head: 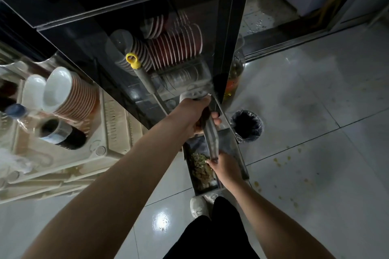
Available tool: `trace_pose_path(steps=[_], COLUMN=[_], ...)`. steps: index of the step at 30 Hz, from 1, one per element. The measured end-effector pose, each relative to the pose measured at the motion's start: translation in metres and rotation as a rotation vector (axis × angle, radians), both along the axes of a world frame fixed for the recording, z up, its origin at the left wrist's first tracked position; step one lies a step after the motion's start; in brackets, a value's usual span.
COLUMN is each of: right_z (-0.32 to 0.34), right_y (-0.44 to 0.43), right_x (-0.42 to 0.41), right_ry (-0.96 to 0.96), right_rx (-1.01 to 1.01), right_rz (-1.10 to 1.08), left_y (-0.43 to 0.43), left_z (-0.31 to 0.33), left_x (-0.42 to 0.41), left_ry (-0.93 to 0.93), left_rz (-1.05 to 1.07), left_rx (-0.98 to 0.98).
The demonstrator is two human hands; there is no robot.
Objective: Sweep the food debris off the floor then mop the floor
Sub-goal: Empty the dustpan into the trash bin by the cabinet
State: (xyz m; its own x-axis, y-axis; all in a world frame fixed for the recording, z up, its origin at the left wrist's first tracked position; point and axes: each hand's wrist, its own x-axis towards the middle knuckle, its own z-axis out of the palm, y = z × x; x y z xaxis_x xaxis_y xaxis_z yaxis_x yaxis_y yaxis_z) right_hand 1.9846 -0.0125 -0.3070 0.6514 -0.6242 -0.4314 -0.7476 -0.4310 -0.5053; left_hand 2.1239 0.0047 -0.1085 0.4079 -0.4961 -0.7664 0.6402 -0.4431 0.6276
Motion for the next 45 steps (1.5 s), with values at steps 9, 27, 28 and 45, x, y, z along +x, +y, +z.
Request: trace_pose_path(steps=[9,27,28,45], right_z=[0.012,-0.006,-0.006,-0.071], right_y=[-0.04,-0.17,-0.178,-0.276], right_x=[-0.027,-0.06,-0.059,-0.02], right_ry=[0.081,0.238,0.246,0.336], right_rx=[-0.147,-0.249,-0.237,-0.291], right_rz=[0.009,0.064,0.084,0.353], left_y=[-0.022,-0.094,-0.097,-0.14], left_z=[-0.013,-0.07,-0.072,-0.176], left_x=[-0.022,-0.064,-0.065,-0.044], left_ry=[-0.155,-0.573,-0.586,-0.317], left_rz=[-0.124,-0.247,-0.237,0.064], left_rx=[-0.075,0.215,0.204,0.135])
